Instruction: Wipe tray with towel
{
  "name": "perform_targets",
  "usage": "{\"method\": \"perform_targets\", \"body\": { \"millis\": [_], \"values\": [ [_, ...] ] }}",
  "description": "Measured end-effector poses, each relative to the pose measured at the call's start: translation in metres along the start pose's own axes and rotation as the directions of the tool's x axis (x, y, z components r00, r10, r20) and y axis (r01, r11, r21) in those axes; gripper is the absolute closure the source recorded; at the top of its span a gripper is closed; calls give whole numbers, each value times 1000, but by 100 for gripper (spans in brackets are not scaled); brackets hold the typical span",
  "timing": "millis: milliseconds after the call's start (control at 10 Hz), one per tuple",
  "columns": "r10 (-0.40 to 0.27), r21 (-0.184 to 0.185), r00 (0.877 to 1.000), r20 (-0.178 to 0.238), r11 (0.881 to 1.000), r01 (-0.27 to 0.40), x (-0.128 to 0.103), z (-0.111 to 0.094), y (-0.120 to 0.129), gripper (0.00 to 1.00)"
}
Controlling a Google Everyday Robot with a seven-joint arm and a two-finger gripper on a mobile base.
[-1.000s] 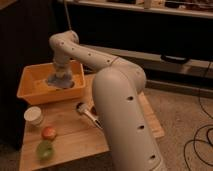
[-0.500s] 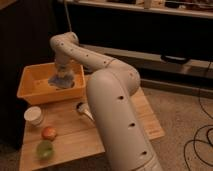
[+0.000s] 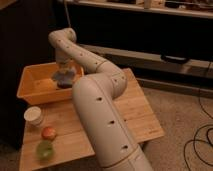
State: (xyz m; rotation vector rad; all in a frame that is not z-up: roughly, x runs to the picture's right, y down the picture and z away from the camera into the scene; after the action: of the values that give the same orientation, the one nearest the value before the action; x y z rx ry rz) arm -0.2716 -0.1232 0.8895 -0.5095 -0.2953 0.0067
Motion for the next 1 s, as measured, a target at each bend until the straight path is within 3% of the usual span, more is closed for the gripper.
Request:
{"method": "perform_targets", "body": {
  "millis": [400, 600, 800, 1000],
  "values": [
    [-76, -11, 990, 122, 997, 78, -57, 6, 10, 100],
    [-144, -29, 975, 172, 988, 151, -92, 6, 31, 100],
    [-188, -51, 964, 186, 978, 200, -106, 5, 47, 100],
    [-206, -71, 961, 186, 972, 222, -97, -2, 58, 100]
  ]
}}
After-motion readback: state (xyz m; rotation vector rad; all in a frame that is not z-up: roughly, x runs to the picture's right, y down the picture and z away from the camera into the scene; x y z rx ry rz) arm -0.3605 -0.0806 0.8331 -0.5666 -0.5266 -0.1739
